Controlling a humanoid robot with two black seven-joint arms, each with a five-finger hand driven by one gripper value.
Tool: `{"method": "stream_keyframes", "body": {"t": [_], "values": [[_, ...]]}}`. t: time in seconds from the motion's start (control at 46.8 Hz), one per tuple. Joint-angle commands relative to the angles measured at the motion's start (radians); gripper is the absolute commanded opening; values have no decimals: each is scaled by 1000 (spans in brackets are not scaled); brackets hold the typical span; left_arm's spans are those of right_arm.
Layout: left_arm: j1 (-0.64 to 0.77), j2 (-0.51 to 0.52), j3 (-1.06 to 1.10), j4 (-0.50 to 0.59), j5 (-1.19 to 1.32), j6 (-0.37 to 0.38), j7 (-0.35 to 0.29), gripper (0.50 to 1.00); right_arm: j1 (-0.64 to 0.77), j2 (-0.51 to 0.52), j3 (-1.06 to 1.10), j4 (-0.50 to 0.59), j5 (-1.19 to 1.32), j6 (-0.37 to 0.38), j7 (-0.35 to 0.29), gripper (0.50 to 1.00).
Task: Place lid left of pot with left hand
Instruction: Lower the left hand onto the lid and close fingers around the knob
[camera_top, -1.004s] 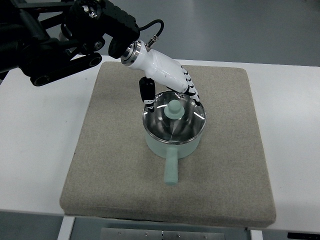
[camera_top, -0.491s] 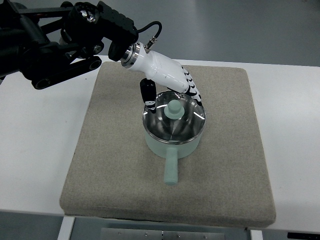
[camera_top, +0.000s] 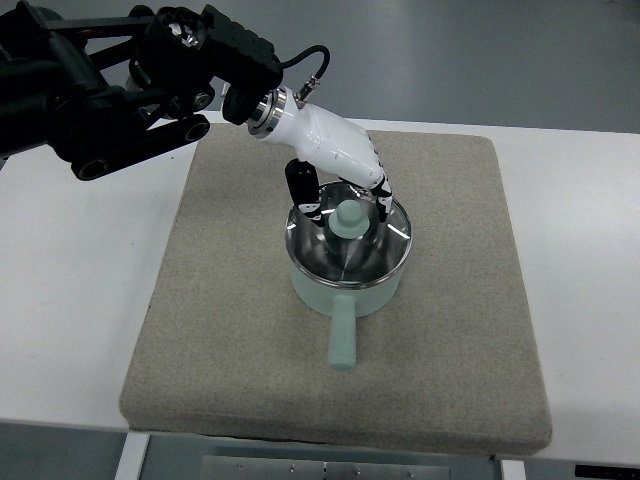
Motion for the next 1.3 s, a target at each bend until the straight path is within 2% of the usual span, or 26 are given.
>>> {"method": "stream_keyframes", "body": {"t": [0.0,0.128,0.363,0.513,0.854,1.282], "values": [[0,0,0,0,-2,2,0,774,0,0,0,0,0,0,0,924],[0,0,0,0,1,0,0,705,0,0,0,0,0,0,0,924],[2,0,2,0,-1,2,0,696,0,0,0,0,0,0,0,924],[16,0,2,1,2,2,0,671,0,0,0,0,0,0,0,924],[23,-20,3,38,2,22,0,500,0,0,0,0,0,0,0,924],[29,-23,-6,41,-2,31,0,500,0,0,0,0,0,0,0,924]]}}
